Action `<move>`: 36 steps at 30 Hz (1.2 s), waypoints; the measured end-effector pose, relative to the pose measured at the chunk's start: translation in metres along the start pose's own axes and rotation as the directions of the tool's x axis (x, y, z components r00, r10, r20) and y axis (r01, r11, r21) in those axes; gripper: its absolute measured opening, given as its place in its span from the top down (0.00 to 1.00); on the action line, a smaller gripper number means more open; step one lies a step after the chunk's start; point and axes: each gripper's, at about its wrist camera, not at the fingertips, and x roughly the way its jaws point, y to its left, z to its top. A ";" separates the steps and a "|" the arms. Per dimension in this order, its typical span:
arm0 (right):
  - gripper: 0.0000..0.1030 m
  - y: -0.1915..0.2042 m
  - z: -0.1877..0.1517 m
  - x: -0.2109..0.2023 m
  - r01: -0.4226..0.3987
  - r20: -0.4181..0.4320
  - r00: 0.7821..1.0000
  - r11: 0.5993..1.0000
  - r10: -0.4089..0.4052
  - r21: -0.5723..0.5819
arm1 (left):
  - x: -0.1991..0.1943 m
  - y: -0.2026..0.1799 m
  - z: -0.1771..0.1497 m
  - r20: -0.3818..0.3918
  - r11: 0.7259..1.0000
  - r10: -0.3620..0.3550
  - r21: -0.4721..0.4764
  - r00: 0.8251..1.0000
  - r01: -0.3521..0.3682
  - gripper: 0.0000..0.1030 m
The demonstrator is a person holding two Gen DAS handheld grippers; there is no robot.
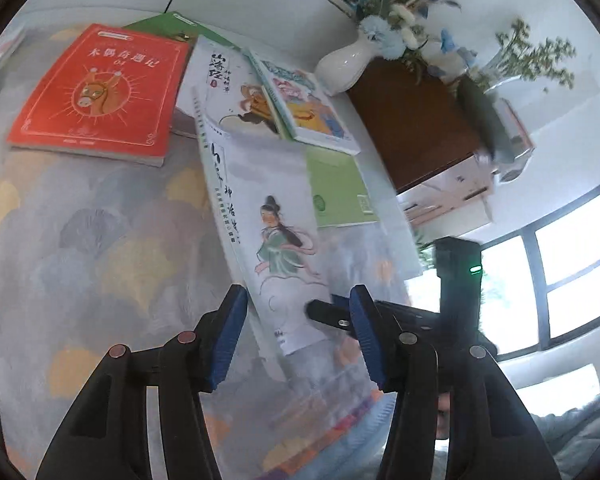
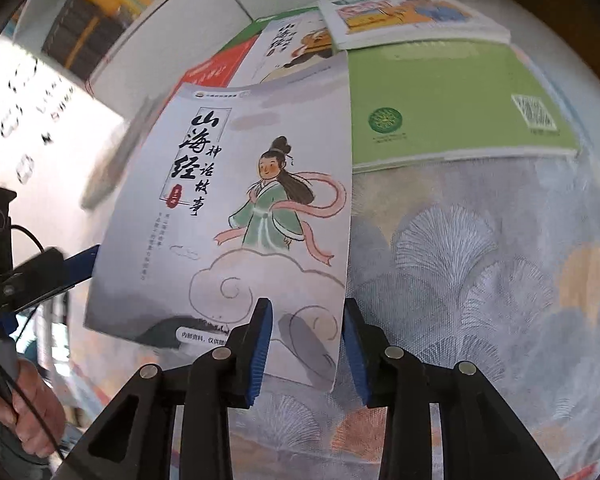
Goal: Organize books
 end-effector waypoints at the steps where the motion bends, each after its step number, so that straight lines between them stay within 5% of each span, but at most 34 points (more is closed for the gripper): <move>1: 0.66 -0.002 0.000 0.000 -0.013 0.000 1.000 1.000 0.013 0.011 | 0.007 0.000 0.000 0.002 1.000 0.024 0.007 1.000 -0.024 0.52; 8: 0.66 -0.026 -0.002 -0.006 -0.129 0.022 0.992 0.982 0.128 0.136 | 0.017 0.023 -0.002 -0.004 0.992 0.121 -0.017 0.993 -0.121 0.52; 13: 0.66 -0.022 -0.005 -0.007 -0.113 0.028 0.993 0.986 0.110 0.123 | 0.030 0.034 -0.015 -0.041 0.993 0.057 -0.106 0.998 -0.061 0.52; 17: 0.64 -0.004 -0.002 -0.001 -0.037 0.019 0.999 0.998 0.036 0.054 | 0.031 0.034 -0.004 -0.050 0.985 -0.053 -0.166 0.997 0.045 0.75; 20: 0.48 -0.010 0.002 -0.003 -0.078 -0.015 0.997 0.992 0.080 0.100 | 0.021 0.028 0.008 -0.032 0.975 -0.134 -0.182 0.990 0.126 0.80; 25: 0.33 -0.043 -0.007 -0.011 -0.273 0.014 0.959 0.911 0.282 0.309 | 0.019 0.030 0.016 -0.011 0.922 -0.285 -0.276 0.959 0.271 0.80; 29: 0.33 -0.072 -0.012 -0.001 -0.478 0.135 0.870 0.744 0.474 0.467 | 0.027 0.038 0.015 -0.022 0.872 -0.363 -0.359 0.931 0.332 0.80; 32: 0.62 -0.078 -0.008 0.014 -0.570 0.195 0.804 0.633 0.562 0.525 | 0.028 0.041 0.011 -0.049 0.895 -0.311 -0.350 0.949 0.275 0.80; 33: 0.66 -0.076 -0.007 0.015 -0.571 0.193 0.801 0.627 0.566 0.530 | 0.029 0.041 0.011 -0.062 0.906 -0.287 -0.343 0.956 0.249 0.80; 35: 0.72 -0.067 -0.005 0.010 -0.533 0.176 0.835 0.684 0.522 0.498 | 0.030 0.038 0.011 -0.102 0.944 -0.197 -0.289 0.975 0.160 0.80; 36: 0.73 -0.058 -0.002 0.004 -0.489 0.154 0.866 0.743 0.475 0.458 | 0.030 0.036 0.011 -0.117 0.961 -0.149 -0.251 0.982 0.115 0.80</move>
